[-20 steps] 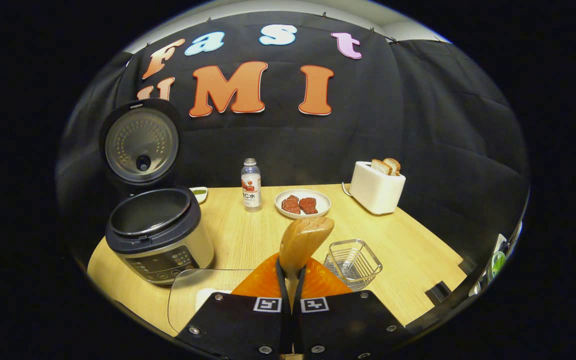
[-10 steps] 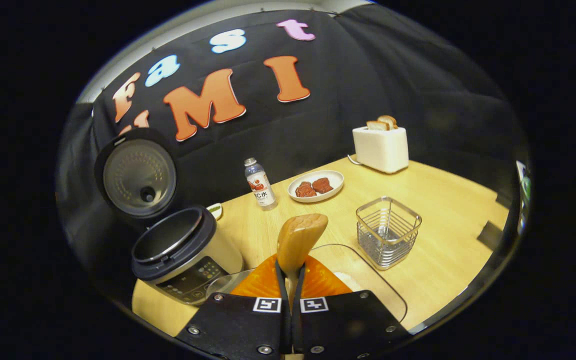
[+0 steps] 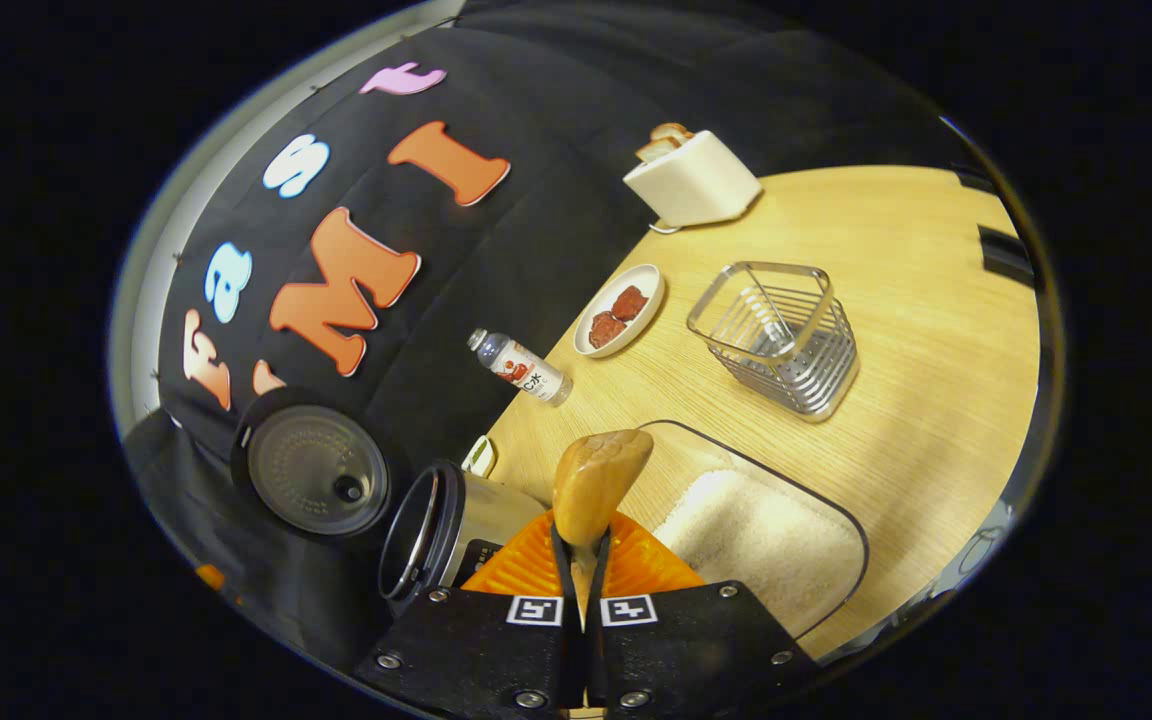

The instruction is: Close the left gripper, press the button to open the rice cooker; take a wooden spoon from the chopstick holder with the right hand, scoop a spoonful of rice and pour it into the rice cooker, then put the wooden spoon back into the chopstick holder.

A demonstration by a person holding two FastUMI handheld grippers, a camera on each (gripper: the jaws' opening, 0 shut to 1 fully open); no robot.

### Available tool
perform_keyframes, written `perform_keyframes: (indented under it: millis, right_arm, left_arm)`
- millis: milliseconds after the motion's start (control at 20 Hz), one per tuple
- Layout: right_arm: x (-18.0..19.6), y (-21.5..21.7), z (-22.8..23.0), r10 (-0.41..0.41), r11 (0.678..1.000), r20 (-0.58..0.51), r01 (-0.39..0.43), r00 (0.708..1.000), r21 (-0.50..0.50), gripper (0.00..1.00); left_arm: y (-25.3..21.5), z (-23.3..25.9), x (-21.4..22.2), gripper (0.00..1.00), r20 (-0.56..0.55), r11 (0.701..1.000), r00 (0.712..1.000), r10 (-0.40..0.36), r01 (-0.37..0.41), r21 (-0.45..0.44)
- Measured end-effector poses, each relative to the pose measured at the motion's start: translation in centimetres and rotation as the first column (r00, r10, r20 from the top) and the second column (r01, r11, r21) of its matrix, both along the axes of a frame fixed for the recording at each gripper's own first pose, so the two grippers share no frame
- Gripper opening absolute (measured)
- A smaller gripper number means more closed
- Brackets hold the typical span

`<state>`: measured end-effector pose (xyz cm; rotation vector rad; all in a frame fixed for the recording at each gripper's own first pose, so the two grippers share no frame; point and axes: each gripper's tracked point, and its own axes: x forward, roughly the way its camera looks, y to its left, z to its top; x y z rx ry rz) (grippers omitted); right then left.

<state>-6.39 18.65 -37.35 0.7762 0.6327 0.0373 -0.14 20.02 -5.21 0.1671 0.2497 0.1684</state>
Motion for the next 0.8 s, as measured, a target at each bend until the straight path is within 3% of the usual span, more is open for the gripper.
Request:
perform_keyframes:
  millis: [100,500,800]
  right_arm:
    - [-0.1,-0.9,0.5,-0.047,0.996,-0.022,0.049,0.999,0.072,0.0]
    - [-0.3,-3.9,3.5,-0.133,0.978,-0.021,0.135,0.991,0.16,0.0]
    - [-0.2,-3.9,6.2,-0.14,0.966,-0.016,0.14,0.99,0.217,0.0]
  left_arm:
    - [0.0,0.2,-0.2,1.0,0.005,1.0,1.0,0.004,-0.004,-0.002]
    - [-0.4,0.9,-0.2,1.0,0.031,1.0,1.0,0.002,-0.002,-0.018]
    - [-1.5,1.5,0.0,1.0,0.044,1.0,0.999,-0.02,0.021,-0.01]
